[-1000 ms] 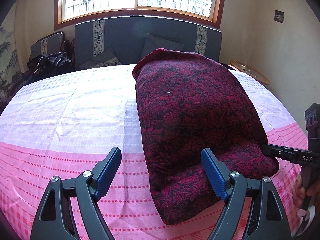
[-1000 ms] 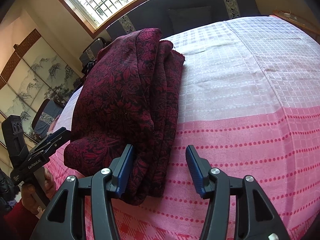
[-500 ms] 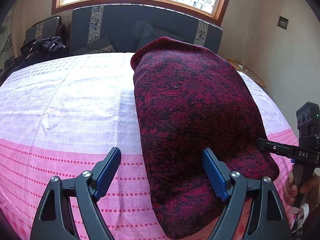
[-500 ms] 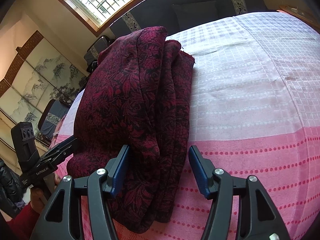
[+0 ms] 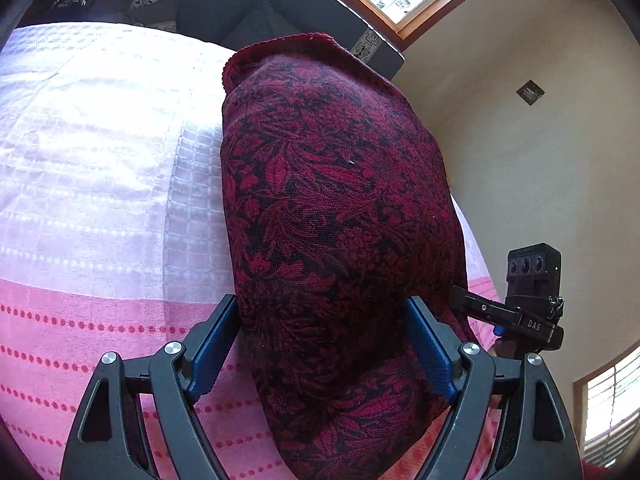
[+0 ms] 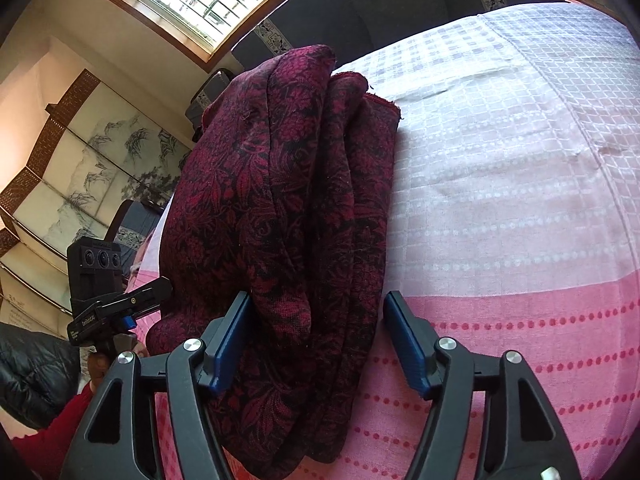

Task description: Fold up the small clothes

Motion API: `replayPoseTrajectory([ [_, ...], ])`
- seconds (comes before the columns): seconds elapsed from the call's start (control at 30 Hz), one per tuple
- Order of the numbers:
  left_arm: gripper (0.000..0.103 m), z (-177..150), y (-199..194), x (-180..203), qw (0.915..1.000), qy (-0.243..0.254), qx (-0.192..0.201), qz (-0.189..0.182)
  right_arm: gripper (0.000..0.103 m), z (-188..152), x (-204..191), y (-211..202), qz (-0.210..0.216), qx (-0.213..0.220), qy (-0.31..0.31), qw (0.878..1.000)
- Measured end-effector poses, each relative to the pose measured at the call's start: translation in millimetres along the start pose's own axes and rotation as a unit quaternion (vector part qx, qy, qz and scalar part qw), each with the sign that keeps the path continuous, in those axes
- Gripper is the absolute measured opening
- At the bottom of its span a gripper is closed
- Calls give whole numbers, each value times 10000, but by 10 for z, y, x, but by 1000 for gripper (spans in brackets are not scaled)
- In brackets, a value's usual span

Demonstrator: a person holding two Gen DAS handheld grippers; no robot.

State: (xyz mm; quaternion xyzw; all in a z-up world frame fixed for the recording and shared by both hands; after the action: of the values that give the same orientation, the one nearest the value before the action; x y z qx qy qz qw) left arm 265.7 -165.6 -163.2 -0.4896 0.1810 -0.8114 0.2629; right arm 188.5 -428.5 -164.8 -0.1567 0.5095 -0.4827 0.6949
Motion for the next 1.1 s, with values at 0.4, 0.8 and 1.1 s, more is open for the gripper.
replayPoseTrajectory([
  [0.4, 82, 185, -5, -115, 9963, -126, -386, -755, 68, 260, 40, 192, 604, -124, 131, 9980],
  [0.8, 46, 175, -78, -1, 9958, 760, -198, 481, 38, 246, -100, 166, 359, 101, -37, 9993],
  [1.1, 44, 167, -322, 222, 9827, 1271, 297, 1317, 33, 188, -433, 60, 373, 408, -78, 9984],
])
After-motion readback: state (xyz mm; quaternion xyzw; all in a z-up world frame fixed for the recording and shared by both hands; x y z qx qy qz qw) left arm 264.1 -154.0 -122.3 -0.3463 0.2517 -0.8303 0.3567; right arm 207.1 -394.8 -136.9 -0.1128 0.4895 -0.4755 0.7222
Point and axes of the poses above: each gripper's, at about its wrist camera, not at the fingertips, and y roughly the way its jaws point, x to its right, z to its top, the point moved 6 cm from there along y, roughly the way its jaws point, and after that the axes turned 5 degrees about -z, right-handed, at the moved point
